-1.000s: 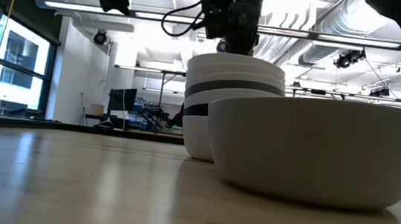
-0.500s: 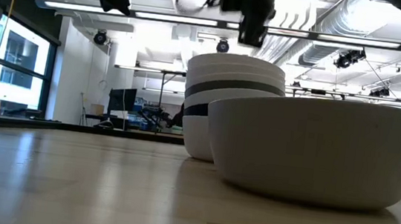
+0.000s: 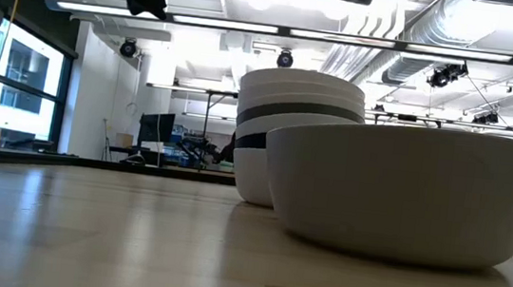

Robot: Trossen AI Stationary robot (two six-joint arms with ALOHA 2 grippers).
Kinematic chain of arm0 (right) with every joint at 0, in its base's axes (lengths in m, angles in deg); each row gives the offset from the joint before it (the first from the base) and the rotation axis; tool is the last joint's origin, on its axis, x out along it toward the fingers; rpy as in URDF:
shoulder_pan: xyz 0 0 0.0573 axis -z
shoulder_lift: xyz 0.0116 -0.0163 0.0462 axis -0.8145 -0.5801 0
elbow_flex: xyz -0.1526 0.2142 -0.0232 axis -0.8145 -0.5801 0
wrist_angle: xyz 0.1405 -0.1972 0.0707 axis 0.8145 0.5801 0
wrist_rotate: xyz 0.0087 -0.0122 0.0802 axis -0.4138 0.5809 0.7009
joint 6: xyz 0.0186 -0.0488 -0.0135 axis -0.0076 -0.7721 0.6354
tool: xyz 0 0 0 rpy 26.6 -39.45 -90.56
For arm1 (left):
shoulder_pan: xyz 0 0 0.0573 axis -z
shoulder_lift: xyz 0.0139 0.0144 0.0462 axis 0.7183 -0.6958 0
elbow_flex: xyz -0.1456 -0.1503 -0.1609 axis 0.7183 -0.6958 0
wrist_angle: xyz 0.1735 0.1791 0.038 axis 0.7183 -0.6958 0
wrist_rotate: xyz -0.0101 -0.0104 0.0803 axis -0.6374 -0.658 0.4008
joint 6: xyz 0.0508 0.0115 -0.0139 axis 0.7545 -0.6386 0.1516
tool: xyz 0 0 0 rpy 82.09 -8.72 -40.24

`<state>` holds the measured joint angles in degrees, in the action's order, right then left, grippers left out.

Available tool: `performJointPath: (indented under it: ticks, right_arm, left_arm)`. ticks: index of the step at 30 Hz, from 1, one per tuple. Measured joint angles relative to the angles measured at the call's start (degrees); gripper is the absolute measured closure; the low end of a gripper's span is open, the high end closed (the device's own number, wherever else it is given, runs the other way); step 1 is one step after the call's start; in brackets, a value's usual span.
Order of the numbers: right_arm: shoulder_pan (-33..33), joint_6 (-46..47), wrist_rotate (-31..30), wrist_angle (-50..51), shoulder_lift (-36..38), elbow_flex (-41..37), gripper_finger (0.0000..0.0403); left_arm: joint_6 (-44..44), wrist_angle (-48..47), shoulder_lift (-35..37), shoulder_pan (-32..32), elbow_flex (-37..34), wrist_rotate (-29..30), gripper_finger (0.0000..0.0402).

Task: Nest bowls inside each other
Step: Stack the gray bowl on top of the white bowl

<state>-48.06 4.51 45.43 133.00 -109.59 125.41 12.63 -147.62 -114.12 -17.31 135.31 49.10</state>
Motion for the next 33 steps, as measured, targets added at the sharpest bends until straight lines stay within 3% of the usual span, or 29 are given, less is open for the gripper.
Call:
performJointPath:
  ticks: [20,26,33]
  right_arm:
    - [-24.58,38.69,-27.27,0.0,-3.88,0.0,0.0308]
    - [-30.14,45.32,-25.04,0.0,-8.62,-0.02,0.0308]
    - [-36.05,42.41,-24.42,0.0,-11.44,-0.02,0.0308]
  left_arm:
    - [-0.92,-0.02,0.0,4.67,0.0,0.09,0.0243]
    - [-1.38,-0.04,0.0,6.29,0.0,0.08,0.0243]
    - [-4.82,-0.02,0.0,9.34,0.0,0.11,0.0243]
